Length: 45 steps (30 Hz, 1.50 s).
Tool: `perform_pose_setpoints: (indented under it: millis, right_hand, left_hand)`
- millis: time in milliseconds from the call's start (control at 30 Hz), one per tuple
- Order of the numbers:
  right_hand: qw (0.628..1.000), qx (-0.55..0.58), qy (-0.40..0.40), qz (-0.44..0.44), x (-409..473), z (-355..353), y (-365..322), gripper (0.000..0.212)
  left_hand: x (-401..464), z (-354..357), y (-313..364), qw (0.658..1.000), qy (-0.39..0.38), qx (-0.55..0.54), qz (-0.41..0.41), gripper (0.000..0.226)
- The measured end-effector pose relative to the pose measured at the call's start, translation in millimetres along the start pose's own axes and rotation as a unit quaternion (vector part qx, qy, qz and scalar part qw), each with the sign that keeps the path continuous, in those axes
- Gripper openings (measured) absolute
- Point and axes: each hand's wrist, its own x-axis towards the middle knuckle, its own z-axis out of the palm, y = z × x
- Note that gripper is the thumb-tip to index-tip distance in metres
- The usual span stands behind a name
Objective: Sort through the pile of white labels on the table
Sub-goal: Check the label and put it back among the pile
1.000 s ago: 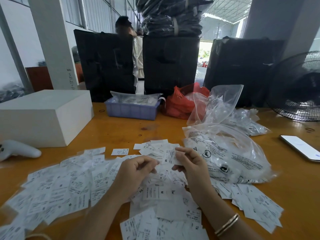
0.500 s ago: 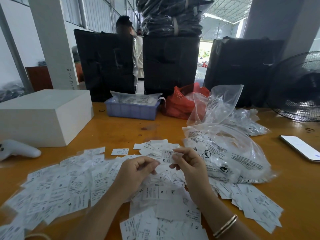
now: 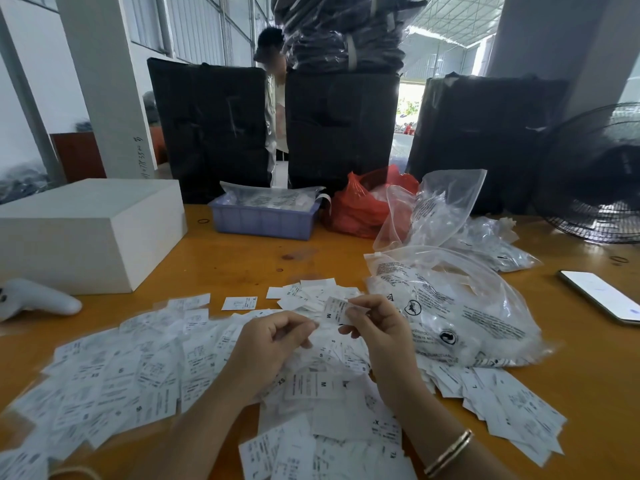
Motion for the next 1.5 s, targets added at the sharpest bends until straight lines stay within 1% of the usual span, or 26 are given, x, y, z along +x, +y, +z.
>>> perform_pose_setpoints:
  millis: [100,200,300,433,533,633,700,800,933,1100,1300,1500]
  right_hand:
    - [1.0,0.005,0.002,0.003,0.3,-0.3,0.6,0.014]
    - [1.0,-0.007,-0.023,0.008,-0.5,1.3,2.2,0.014]
    - [0.998,-0.021,-0.051,0.01,-2.2,2.4,2.8,0.012]
    - [0.995,-0.049,-0.082,0.015,-4.1,2.1,1.1,0.015]
    - [0.993,-0.069,-0.096,0.024,-4.0,1.7,1.3,0.014]
    - [0.995,-0.058,-0.073,0.031,-3.1,0.7,1.1,0.015]
    - [0.998,-0.023,-0.04,0.036,-2.1,-1.4,0.5,0.015]
    - [0.999,0.012,-0.006,0.034,-0.7,-4.1,-0.5,0.015]
    - [1.0,-0.006,-0.017,0.017,-1.3,-1.0,0.4,0.014]
    - [0.998,-0.046,-0.041,-0.008,-2.7,1.6,3.2,0.014]
    - [1.0,-0.023,-0.006,-0.009,-0.5,-3.1,2.3,0.018]
    - [0.998,-0.045,-0.044,-0.003,-1.7,0.6,3.7,0.014]
  left_hand:
    - [0.3,0.1,-0.6,1.0,0.003,-0.007,0.004,0.021]
    - [0.5,1.2,-0.7,1.0,0.005,-0.006,0.006,0.016]
    - [0.5,1.8,-2.1,1.0,0.006,-0.004,-0.001,0.005]
    - [1.0,1.0,-3.0,1.0,0.021,-0.012,0.0,0.009]
    - [2.7,0.6,-6.5,1.0,0.03,-0.004,0.0,0.003]
    - [3.3,-0.5,-6.9,0.999,0.039,0.0,0.008,0.008]
    - [3.2,-0.9,-4.8,0.999,0.04,-0.003,0.009,0.016]
    - [2.6,0.1,-2.8,0.999,0.033,0.001,0.011,0.018]
    - [3.3,0.8,-2.7,0.999,0.03,-0.001,0.019,0.018]
    - [3.4,2.3,-3.2,0.999,0.031,0.003,0.008,0.016]
    - [2.6,0.0,-1.7,1.0,0.025,-0.001,0.017,0.016]
    - [2.8,1.3,1.1,0.999,0.036,0.006,0.009,0.017]
